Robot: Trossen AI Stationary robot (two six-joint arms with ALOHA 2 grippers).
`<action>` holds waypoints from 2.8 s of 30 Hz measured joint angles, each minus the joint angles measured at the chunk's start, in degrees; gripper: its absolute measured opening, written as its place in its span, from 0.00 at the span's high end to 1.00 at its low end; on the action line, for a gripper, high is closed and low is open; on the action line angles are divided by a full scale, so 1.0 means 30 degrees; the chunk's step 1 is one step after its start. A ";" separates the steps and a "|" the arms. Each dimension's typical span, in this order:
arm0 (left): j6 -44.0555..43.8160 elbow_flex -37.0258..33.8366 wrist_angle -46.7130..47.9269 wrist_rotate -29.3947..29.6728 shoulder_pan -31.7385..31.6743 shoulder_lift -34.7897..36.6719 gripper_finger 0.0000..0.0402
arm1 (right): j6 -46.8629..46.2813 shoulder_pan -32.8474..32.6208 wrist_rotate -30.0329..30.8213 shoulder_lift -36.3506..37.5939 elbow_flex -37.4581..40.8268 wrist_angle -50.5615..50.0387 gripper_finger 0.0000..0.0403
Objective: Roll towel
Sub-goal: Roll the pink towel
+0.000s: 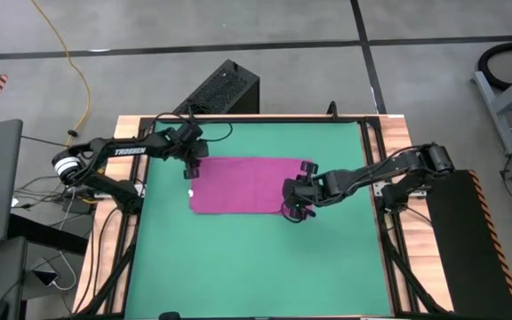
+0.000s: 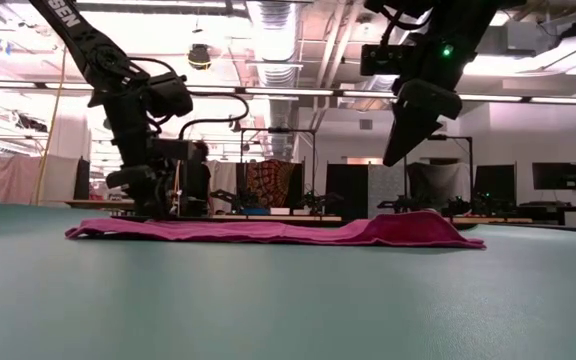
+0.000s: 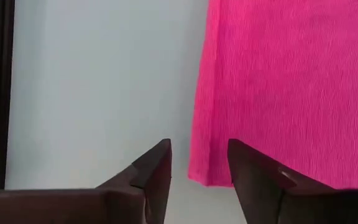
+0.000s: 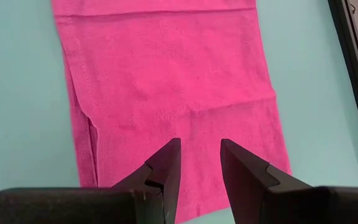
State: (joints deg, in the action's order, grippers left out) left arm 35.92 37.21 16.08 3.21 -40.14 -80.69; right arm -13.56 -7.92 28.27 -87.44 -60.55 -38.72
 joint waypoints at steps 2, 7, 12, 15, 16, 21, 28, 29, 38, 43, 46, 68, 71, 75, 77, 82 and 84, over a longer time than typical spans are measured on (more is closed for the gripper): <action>0.0000 0.0000 0.0256 0.0030 0.0000 -0.0006 0.66 | 0.0000 0.0000 0.0000 0.0000 0.0000 0.0005 0.66; -0.0044 0.0000 0.0307 0.0034 0.0000 -0.0006 0.70 | 0.0000 0.0000 0.0000 0.0000 0.0000 0.0044 0.66; -0.0044 0.0000 0.0352 0.0018 -0.0003 -0.0006 0.71 | 0.0000 -0.0102 0.0000 0.0000 0.0000 0.0051 0.66; -0.0161 0.0000 0.0410 -0.0050 -0.0011 -0.0010 0.72 | 0.0000 -0.0226 -0.0003 0.0000 0.0000 0.0058 0.66; -0.0180 0.0000 0.0404 -0.0068 -0.0023 -0.0013 0.73 | 0.0000 -0.0255 -0.0003 0.0000 0.0000 0.0062 0.66; -0.0532 -0.0002 0.0450 -0.0327 -0.0036 -0.0013 0.78 | 0.0000 -0.0379 -0.0002 0.0000 0.0000 0.0066 0.66; -0.0546 -0.0590 0.0151 -0.0298 -0.0094 -0.0021 0.81 | -0.0022 -0.0379 -0.0007 0.0000 0.0000 0.0073 0.66; -0.0563 -0.0590 0.0001 -0.0193 -0.0087 -0.0028 0.82 | -0.0022 -0.0372 0.0000 0.0000 0.0000 0.0077 0.66; -0.0838 -0.0481 -0.0126 -0.0726 -0.0541 -0.0028 0.99 | -0.0015 -0.0372 -0.0001 0.0000 0.0000 0.0138 0.66; -0.0887 -0.0481 -0.0059 -0.0182 -0.0619 -0.0028 1.00 | -0.0015 -0.0372 0.0000 0.0000 0.0000 0.0240 0.66; -0.1348 -0.0308 -0.0038 0.1157 -0.0505 0.0014 1.00 | -0.0015 -0.0357 0.0000 0.0000 0.0000 0.0239 0.66; -0.1266 0.1625 0.2549 0.0158 0.0204 0.1881 0.96 | 0.1205 0.0410 0.0007 0.0000 0.0000 0.0542 0.65; -0.1111 0.1625 0.2265 0.0166 0.0215 0.1881 0.89 | 0.2687 0.1423 -0.0226 0.0000 0.0000 0.1734 0.59; -0.1210 0.1625 0.2456 -0.0336 0.0159 0.1881 0.79 | 0.4169 0.3967 -0.1403 0.0000 0.0000 0.2360 0.48; -0.1289 0.1625 0.2703 -0.1135 -0.0023 0.1874 0.74 | 0.4511 0.5478 -0.2829 0.0000 0.0000 0.2384 0.43; -0.2009 0.1617 0.2803 -0.2225 -0.1216 0.1874 0.66 | 0.5668 0.9016 -0.4939 0.0000 0.0000 0.1909 0.37; -0.2172 0.1617 0.2825 -0.2780 -0.1862 0.1874 0.65 | 0.6049 1.0104 -0.5267 0.0000 0.0000 0.1916 0.37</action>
State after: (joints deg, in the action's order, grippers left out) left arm 29.41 42.06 24.56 -5.13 -45.72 -75.07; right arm 4.59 22.39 12.47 -87.44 -60.55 -32.97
